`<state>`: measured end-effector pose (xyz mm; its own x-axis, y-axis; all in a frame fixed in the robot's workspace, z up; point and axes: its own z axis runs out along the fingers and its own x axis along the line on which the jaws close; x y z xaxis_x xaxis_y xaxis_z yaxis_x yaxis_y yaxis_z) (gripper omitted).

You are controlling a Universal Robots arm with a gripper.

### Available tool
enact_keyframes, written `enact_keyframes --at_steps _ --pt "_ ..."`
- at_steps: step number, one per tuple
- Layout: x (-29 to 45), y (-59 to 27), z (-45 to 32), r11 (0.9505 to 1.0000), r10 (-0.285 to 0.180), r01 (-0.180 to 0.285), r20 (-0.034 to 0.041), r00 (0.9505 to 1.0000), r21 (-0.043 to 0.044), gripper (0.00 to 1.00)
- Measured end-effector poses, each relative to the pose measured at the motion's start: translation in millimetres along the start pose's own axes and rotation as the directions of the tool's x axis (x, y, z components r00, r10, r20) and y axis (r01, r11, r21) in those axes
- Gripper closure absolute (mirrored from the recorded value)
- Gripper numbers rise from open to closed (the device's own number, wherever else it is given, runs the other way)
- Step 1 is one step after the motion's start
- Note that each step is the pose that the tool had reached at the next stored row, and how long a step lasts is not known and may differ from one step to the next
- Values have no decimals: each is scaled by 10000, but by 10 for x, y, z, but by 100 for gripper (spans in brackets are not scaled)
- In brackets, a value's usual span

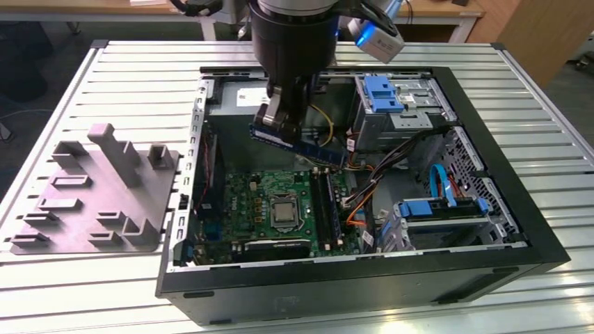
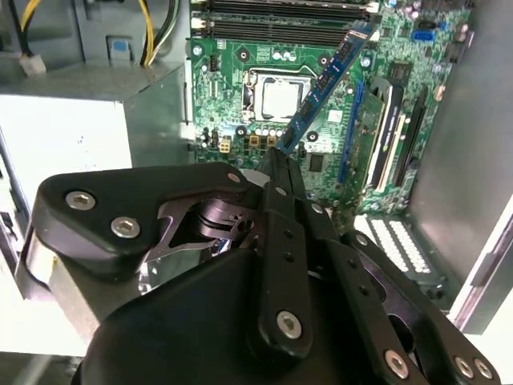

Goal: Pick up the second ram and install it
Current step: 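Insert the second ram into the second slot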

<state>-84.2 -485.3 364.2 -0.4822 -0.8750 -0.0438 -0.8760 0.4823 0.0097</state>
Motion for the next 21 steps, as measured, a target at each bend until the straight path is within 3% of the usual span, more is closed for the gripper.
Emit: enact_keyframes --at_steps 5,10,15,21 --pt "1 0 12 9959 909 -909 11 9959 39 89" --pt "1 0 24 9833 1821 -1821 25 9833 78 89" --pt "2 0 37 9629 2695 -2695 42 9630 114 89" --pt "2 0 51 9279 3724 -3725 67 9280 156 89"
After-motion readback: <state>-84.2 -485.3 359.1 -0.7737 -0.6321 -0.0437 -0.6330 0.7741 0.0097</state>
